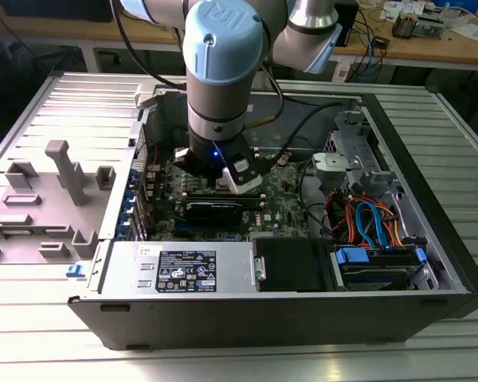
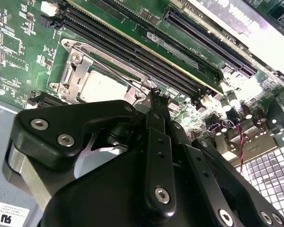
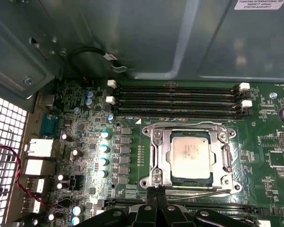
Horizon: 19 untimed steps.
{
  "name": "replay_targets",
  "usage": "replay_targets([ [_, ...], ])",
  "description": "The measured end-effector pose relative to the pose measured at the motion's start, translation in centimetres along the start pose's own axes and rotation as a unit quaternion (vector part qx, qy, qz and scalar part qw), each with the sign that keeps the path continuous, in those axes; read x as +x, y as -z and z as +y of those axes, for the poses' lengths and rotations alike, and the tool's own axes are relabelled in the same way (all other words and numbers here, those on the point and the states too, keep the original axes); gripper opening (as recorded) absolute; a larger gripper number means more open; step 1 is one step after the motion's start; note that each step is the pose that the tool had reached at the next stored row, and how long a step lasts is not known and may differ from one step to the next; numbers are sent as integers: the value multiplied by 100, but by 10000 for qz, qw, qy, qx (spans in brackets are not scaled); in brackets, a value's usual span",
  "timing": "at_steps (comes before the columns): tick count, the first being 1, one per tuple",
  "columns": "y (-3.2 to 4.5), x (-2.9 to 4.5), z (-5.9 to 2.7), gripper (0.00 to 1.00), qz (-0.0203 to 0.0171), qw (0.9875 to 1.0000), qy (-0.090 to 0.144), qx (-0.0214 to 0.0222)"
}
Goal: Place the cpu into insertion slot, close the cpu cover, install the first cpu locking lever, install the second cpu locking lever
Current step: 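Install the second cpu locking lever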
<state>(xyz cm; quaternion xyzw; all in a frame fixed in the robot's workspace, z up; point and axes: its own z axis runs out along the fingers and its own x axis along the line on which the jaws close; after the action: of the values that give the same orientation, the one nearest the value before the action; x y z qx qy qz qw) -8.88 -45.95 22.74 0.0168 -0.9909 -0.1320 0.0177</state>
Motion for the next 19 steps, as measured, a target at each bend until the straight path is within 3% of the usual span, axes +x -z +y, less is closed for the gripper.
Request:
replay_targets([
  [10,-130,41,-31,11,6,10000,17,-2],
  [19,-131,42,-31,11,6,10000,17,-2],
])
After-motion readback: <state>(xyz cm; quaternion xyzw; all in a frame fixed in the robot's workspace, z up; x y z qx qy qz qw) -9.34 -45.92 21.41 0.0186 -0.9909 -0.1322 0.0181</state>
